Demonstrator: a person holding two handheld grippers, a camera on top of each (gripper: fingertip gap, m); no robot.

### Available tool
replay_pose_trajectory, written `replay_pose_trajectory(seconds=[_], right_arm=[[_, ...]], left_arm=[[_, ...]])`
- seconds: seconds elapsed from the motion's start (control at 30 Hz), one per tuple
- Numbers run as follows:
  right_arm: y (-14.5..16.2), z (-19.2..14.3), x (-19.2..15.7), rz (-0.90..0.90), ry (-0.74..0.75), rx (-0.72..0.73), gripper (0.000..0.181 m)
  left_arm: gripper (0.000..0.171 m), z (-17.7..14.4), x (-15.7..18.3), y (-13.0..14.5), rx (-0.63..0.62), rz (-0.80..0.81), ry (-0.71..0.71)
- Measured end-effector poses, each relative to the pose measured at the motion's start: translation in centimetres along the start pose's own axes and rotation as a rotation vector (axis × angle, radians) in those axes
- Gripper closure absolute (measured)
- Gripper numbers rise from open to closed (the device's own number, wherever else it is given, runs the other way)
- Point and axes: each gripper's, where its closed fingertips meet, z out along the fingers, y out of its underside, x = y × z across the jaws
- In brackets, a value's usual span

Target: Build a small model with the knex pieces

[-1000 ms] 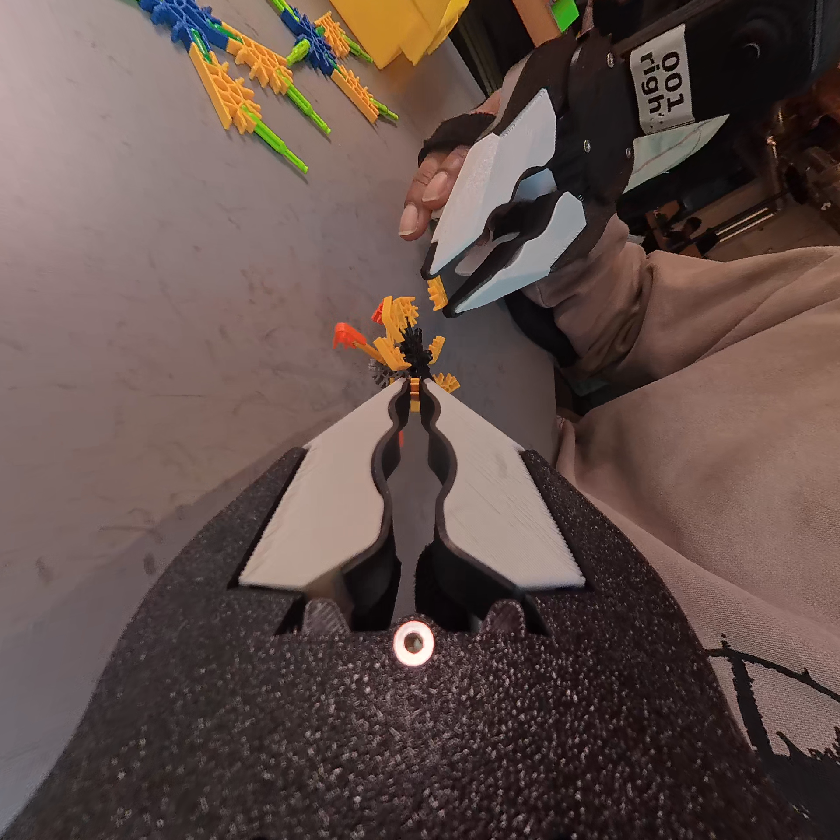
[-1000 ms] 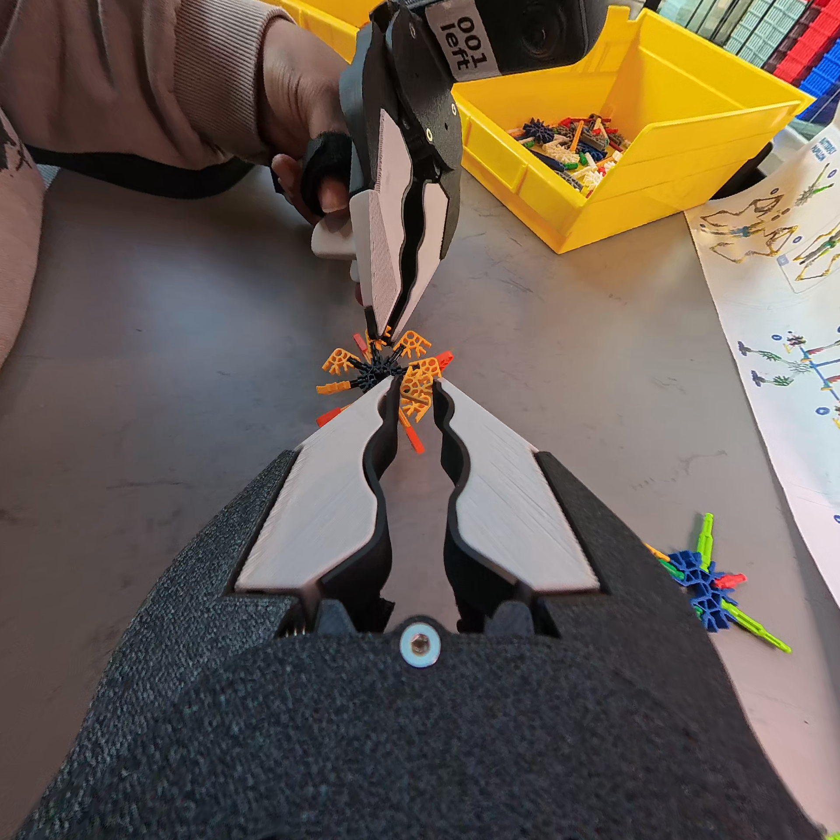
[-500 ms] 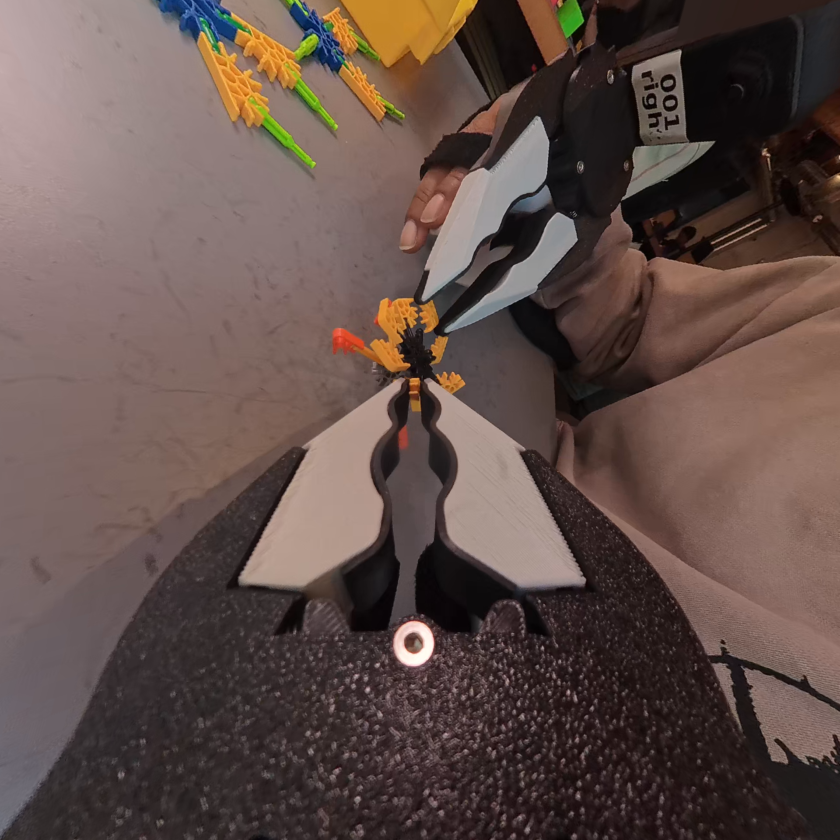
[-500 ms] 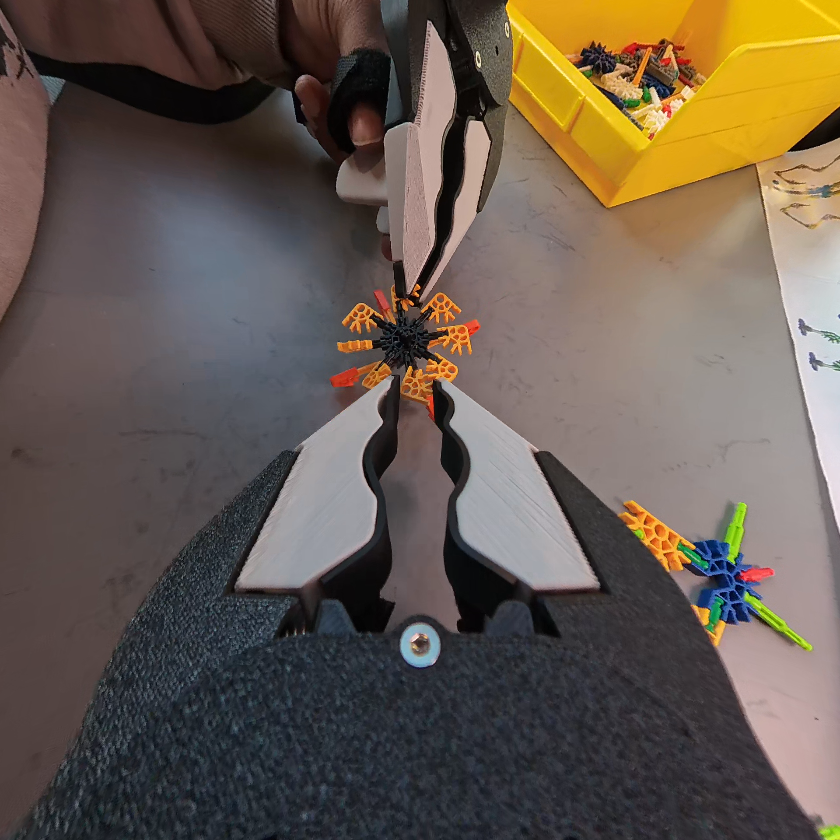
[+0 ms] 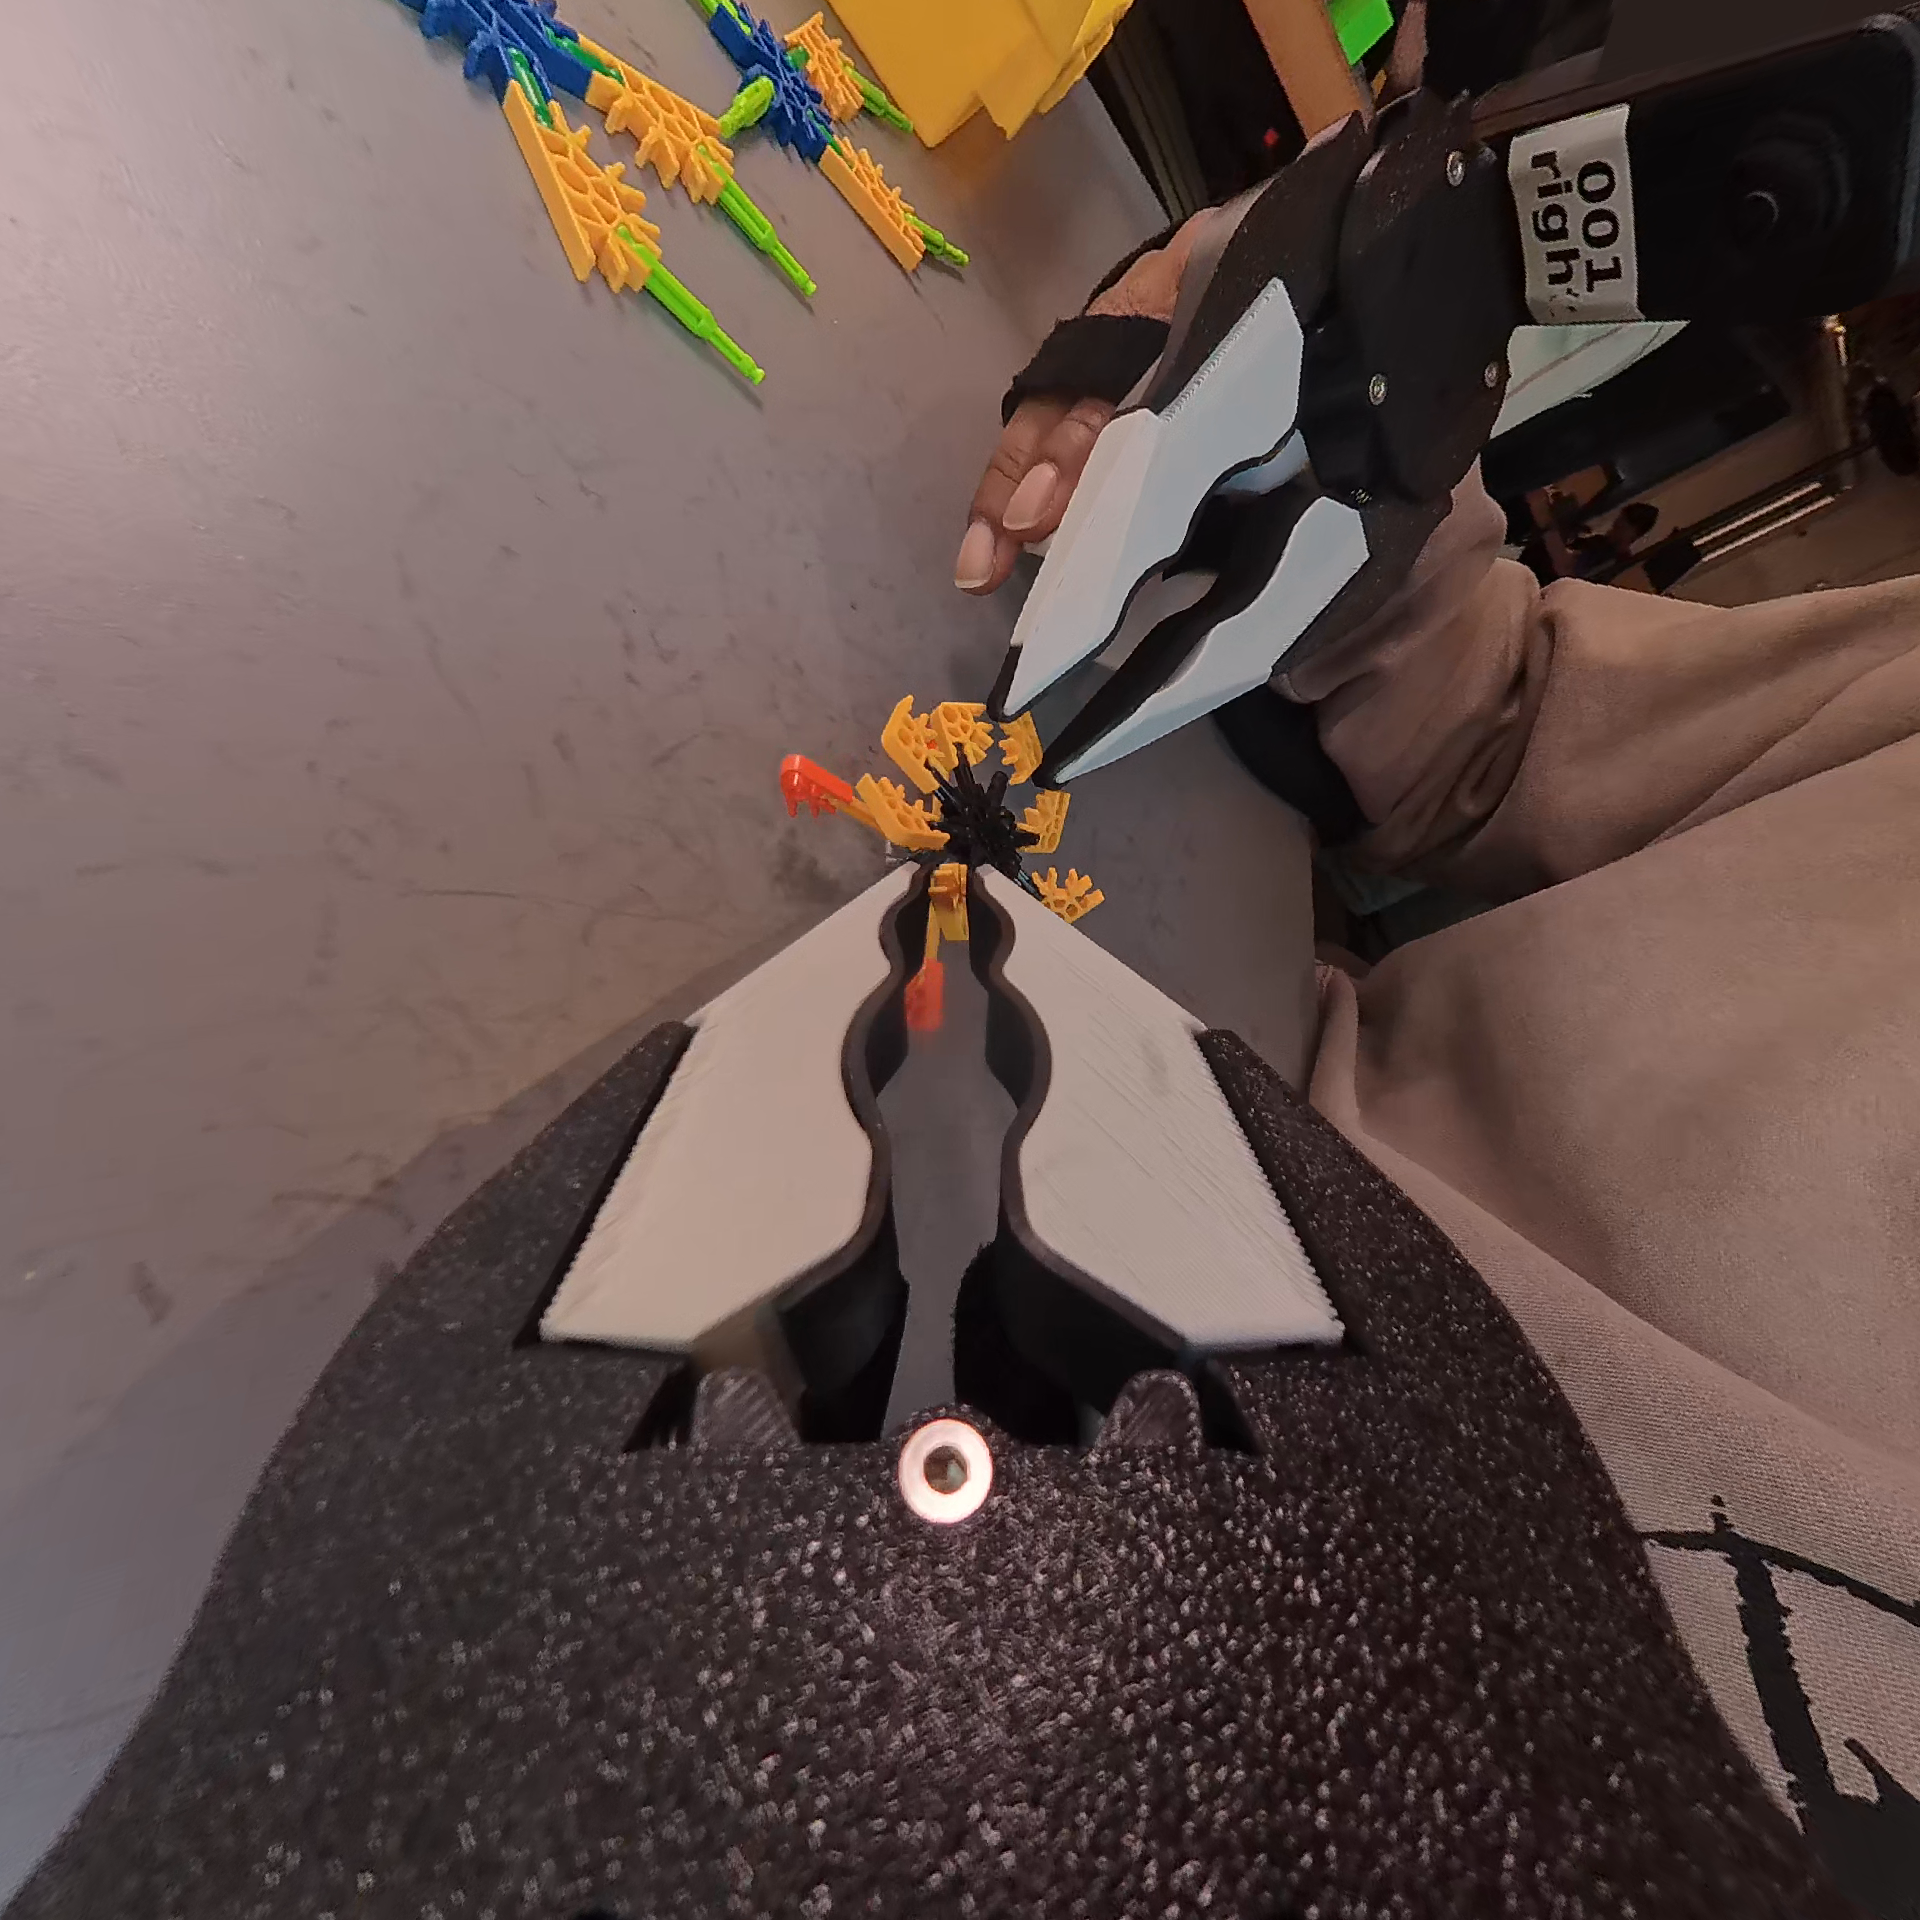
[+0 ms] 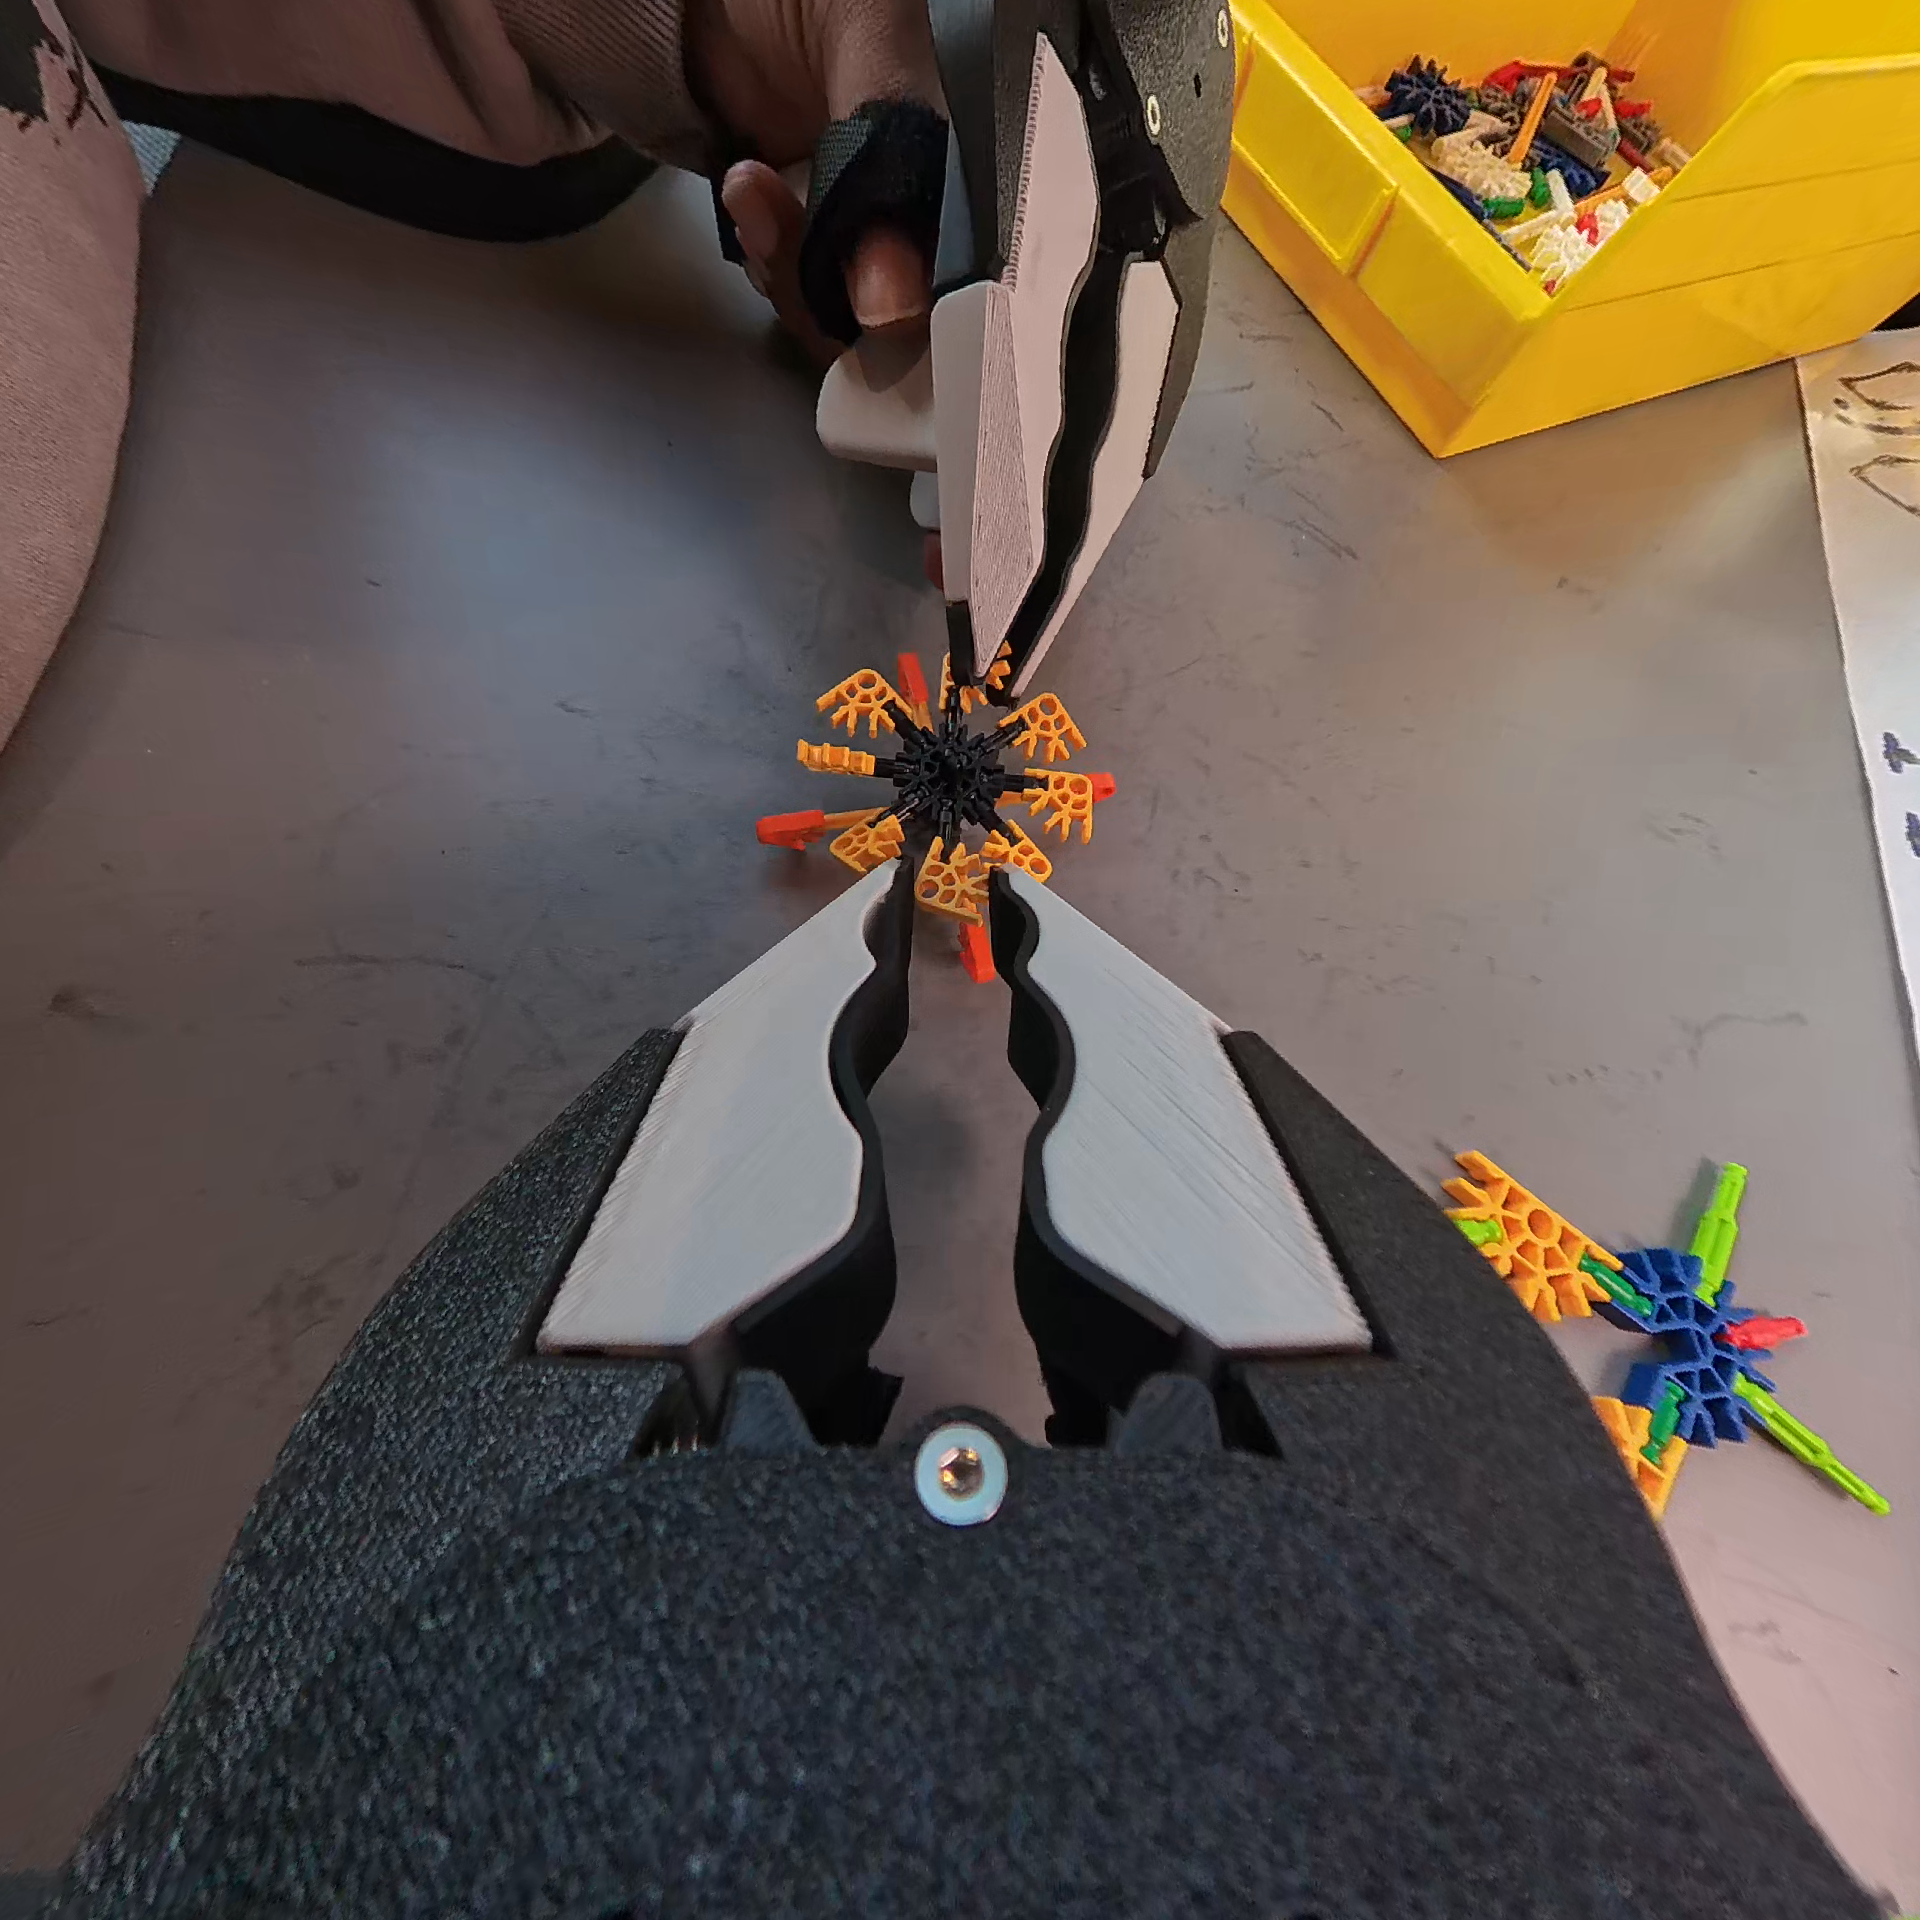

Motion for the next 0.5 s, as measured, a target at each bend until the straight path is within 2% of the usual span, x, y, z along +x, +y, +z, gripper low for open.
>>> replay_pose_trajectory(seconds=[0.5], right_arm=[[0.23,0.14,-0.75,-0.024,-0.022,-0.036,0.169]], left_arm=[[0.163,0.44,0.06,-0.49,0.017,0.068,-0.051]])
